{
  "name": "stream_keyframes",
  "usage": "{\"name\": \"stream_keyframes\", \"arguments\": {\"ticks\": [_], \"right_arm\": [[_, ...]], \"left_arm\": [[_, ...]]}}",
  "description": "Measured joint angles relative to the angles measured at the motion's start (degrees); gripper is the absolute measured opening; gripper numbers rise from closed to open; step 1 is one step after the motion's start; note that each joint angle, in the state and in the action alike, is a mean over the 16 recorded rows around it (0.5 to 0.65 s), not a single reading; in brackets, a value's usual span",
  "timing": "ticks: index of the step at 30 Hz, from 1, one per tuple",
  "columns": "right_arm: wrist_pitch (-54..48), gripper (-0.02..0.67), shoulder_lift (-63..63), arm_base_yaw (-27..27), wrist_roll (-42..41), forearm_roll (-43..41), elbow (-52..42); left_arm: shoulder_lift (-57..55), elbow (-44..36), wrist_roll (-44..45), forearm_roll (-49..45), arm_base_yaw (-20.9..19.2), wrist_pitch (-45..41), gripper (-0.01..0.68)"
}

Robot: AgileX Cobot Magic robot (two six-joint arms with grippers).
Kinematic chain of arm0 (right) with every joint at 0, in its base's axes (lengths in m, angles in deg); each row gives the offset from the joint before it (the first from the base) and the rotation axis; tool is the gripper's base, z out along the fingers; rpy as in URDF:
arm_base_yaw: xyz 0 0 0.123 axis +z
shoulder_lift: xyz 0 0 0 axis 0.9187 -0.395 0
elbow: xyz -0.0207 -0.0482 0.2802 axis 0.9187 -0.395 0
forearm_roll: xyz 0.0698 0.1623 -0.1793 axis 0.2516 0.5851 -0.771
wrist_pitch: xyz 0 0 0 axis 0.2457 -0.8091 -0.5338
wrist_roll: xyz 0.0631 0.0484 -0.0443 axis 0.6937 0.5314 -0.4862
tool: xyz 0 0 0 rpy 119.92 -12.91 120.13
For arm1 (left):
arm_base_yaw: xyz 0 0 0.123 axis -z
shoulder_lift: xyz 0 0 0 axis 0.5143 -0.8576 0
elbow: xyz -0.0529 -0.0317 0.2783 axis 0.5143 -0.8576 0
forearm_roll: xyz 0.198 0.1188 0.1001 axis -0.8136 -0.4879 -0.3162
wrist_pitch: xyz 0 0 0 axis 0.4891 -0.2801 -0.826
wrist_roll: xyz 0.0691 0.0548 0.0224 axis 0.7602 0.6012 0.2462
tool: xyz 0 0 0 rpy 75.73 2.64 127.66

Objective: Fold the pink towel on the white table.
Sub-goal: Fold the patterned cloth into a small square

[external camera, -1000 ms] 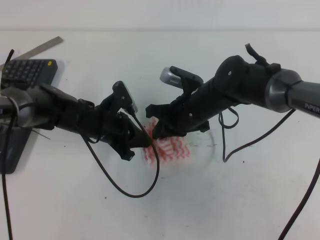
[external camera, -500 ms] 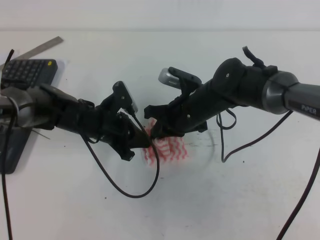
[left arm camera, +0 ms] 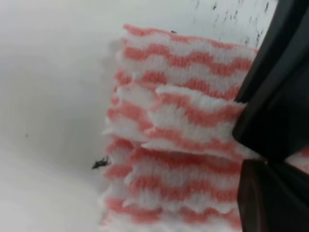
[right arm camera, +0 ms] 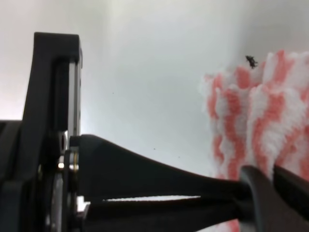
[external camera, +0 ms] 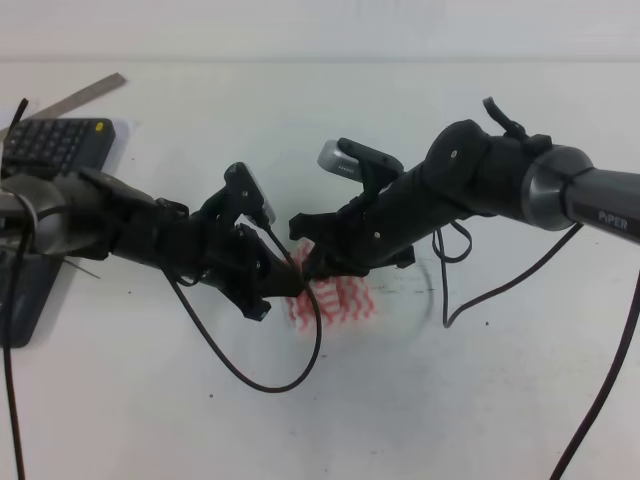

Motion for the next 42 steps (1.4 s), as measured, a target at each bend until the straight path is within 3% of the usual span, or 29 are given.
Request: {"name": "stream_keyframes", "arguments": {"ticks": [18,42], "right_arm": [[0.2,-0.014,0.0,0.0,-2.3,2.2,0.0],[0.0,-0.014,-0.1,0.1,-2.4,2.0,0.0]], "left_arm": [[0.9,0.0,-0.5,0.0,-0.1,0.0,-0.003],[4.4,0.1,-7.8,-7.8,-1.1,3.8,-0.003]]}}
